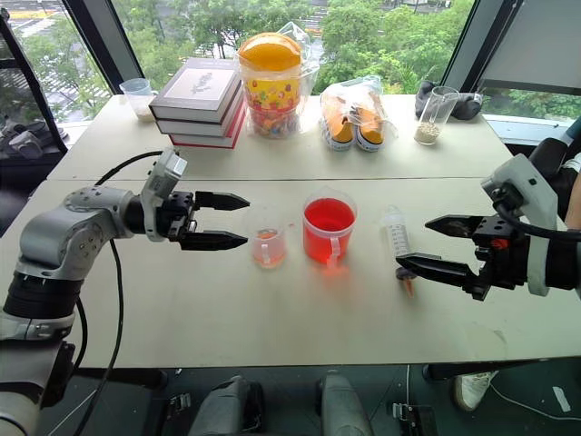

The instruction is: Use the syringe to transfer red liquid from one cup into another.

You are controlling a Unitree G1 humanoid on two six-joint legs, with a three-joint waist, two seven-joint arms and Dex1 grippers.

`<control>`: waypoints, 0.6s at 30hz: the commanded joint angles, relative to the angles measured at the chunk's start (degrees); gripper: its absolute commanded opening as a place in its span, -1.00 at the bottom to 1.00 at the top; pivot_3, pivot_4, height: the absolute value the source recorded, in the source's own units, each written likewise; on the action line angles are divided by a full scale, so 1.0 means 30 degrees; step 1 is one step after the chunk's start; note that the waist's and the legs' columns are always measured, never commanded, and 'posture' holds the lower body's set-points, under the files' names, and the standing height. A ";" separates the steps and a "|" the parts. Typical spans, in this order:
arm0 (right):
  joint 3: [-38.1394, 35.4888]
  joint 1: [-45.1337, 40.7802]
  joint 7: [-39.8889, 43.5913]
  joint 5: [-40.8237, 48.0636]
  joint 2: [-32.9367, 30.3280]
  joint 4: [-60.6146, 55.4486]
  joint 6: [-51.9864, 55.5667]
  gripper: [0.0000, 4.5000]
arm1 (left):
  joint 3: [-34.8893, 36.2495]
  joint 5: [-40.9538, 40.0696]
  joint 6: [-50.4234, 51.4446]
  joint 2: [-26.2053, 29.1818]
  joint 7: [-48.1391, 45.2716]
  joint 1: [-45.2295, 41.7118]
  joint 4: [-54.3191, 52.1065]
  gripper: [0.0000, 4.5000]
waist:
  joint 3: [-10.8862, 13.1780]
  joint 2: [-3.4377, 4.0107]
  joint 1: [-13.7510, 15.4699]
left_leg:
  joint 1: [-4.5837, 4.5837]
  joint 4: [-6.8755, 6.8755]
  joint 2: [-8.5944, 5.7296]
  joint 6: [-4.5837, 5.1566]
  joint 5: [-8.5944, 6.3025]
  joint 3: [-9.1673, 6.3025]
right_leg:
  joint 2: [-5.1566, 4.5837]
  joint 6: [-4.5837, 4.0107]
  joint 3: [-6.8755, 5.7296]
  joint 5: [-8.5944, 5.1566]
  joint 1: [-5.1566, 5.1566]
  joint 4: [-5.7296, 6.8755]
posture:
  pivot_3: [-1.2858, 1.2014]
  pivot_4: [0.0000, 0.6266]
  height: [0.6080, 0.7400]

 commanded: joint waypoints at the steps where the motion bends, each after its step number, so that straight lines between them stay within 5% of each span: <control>1: -0.0544 -0.0102 -0.0353 0.0336 -0.0133 0.0098 -0.0079 0.99 | 0.0229 -0.0055 -0.0392 -0.0204 0.0050 -0.0686 0.0201 1.00 | 0.0000 0.0000 0.0000 | 0.0000 0.0001 0.0000 0.0000 0.0000 0.0000 | 0.0000 0.0000 0.0000 0.0000 0.0000 -0.0001 | 0.03 -0.52 1.00; 18: 0.0282 -0.0154 -0.4133 0.1694 0.1125 0.1360 0.1281 0.99 | -0.0106 0.0267 -0.0782 -0.0307 -0.0554 -0.1055 0.0625 1.00 | 0.0001 -0.0008 0.0038 | -0.0007 0.0005 -0.0004 0.0001 0.0000 -0.0023 | 0.0005 0.0005 -0.0006 0.0002 0.0005 0.0002 | 0.03 -0.52 1.00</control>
